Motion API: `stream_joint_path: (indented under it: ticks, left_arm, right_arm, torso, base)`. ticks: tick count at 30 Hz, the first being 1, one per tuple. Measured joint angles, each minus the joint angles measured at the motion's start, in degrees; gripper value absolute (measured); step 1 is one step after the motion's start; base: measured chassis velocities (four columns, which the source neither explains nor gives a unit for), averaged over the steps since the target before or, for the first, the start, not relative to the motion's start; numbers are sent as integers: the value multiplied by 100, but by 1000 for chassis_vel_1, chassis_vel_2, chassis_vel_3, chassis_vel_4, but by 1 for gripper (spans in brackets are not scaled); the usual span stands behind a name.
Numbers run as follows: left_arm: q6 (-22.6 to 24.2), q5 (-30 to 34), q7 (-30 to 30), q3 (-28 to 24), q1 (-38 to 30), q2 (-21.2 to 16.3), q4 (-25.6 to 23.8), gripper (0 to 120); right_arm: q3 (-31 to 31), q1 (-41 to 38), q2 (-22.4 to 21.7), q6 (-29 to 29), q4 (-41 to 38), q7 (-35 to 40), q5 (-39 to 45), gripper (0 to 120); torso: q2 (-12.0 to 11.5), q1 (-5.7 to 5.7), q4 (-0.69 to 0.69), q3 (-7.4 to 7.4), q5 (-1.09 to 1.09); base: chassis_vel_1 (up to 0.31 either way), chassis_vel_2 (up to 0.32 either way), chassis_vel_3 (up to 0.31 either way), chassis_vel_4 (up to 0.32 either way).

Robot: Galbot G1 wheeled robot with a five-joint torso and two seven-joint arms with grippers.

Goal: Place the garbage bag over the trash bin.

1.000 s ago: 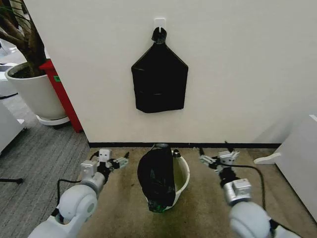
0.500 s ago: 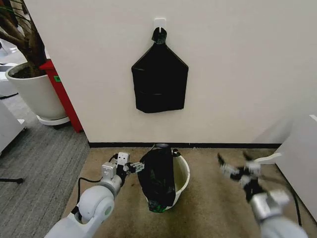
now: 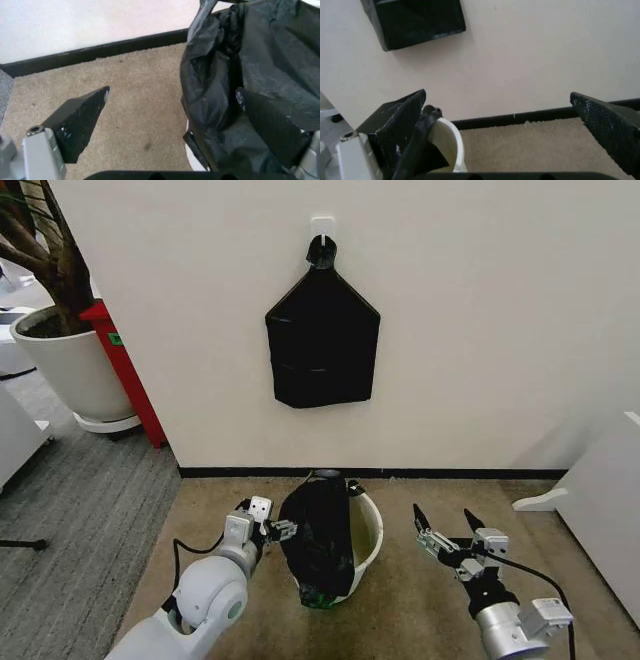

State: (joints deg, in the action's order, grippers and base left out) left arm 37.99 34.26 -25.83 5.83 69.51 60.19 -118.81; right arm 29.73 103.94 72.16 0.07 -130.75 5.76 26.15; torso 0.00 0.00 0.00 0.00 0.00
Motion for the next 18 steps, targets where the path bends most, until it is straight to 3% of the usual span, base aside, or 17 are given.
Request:
stream_joint_path:
  ticks: [18]
  left_arm:
    - [70, -57, 185, -382, -462, 289, 576, 100]
  right_arm:
    - [-135, -1, 37, 154, 246, 370, -124, 100]
  torso:
    - [0, 0, -1, 0, 0]
  base:
    - [0, 0, 0, 0]
